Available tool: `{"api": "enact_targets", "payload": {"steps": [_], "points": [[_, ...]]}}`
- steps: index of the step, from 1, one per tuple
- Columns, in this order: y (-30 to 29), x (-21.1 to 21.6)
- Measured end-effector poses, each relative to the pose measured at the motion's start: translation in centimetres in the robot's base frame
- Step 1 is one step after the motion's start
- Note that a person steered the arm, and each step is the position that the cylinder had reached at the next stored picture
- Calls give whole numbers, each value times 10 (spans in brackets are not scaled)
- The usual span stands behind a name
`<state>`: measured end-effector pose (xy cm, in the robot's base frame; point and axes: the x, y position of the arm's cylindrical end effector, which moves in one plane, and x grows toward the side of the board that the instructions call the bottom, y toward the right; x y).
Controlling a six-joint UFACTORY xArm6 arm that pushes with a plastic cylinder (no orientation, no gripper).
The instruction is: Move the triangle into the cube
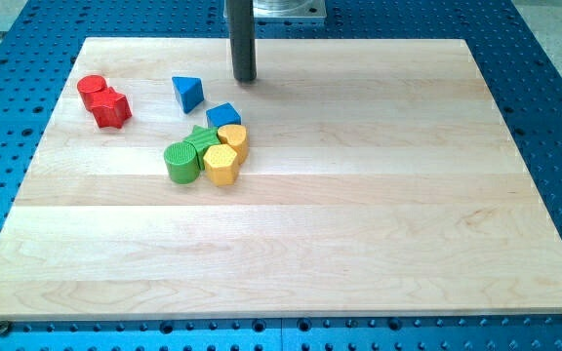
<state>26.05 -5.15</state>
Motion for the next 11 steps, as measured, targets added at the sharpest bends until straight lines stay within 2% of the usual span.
{"api": "enact_targets", "payload": {"steps": [1, 2, 3, 4, 5, 7, 8, 9, 11], "points": [[-94, 10], [-113, 62], [-109, 20], [-79, 15], [-92, 79], [-130, 115], [-131, 68], [-97, 56], [-86, 121]]}}
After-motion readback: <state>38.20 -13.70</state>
